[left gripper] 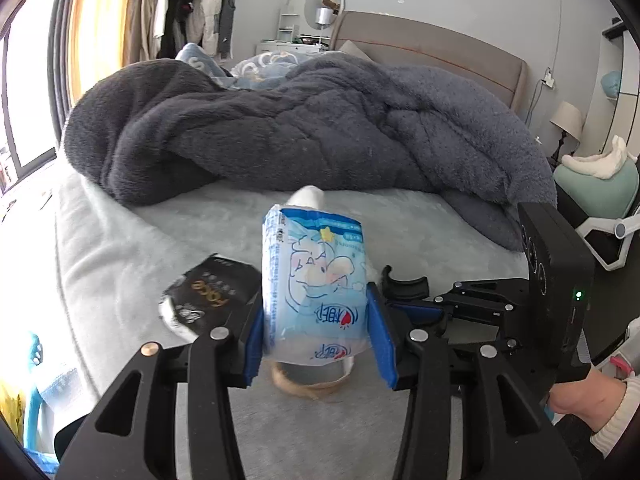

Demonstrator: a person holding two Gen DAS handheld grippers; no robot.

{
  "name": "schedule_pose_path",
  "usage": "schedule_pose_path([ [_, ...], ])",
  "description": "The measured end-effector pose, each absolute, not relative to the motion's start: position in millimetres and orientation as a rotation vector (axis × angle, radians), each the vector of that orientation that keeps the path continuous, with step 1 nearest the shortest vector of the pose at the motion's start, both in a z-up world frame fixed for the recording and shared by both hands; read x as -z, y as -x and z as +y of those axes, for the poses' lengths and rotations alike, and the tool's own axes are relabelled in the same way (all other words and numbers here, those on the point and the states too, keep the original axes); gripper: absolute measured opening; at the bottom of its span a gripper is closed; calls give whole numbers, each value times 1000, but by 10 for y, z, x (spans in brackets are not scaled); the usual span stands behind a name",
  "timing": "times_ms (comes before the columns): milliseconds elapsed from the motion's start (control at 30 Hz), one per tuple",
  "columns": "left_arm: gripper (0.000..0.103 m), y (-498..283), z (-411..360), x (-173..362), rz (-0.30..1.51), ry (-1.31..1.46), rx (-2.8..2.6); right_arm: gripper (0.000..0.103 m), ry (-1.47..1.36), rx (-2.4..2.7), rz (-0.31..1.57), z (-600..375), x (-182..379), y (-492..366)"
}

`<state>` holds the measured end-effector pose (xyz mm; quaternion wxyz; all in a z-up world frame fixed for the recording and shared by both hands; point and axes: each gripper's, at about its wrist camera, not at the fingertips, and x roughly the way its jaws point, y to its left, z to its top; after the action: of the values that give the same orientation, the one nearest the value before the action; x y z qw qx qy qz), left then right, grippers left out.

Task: Collect trash
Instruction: 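Grasp and lift the wet-wipes pack with the left gripper while the right grasps a black curved piece, then carry the wipes pack into the bin and open the left gripper while the right carries its piece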

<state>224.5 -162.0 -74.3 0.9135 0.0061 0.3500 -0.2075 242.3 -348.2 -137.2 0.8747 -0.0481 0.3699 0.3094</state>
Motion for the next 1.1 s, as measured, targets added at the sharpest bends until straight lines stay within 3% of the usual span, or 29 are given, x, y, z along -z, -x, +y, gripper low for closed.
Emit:
schedule_pose_path([
  [667,48,-1975,-726,616,745,60,257,20,72,-464,764,-3181,760,-2227],
  [1100,48,-1869,15,943,872,112,119,20,32,-512,802,-2296,360,-2176],
])
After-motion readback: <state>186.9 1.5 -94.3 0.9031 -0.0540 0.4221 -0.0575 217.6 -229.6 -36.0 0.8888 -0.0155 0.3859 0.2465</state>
